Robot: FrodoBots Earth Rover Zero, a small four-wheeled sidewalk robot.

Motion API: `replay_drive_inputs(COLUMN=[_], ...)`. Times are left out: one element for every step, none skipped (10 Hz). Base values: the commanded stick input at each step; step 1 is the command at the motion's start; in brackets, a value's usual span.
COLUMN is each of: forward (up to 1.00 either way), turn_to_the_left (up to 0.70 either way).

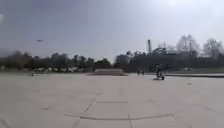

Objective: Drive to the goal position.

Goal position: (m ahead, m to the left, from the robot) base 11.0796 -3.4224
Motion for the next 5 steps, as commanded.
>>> replay_drive_inputs(forward=[0.85, 0.85, 0.85, 0.85, 0.85], turn_to_the_left=[0.00, 0.00, 0.00, 0.00, 0.00])
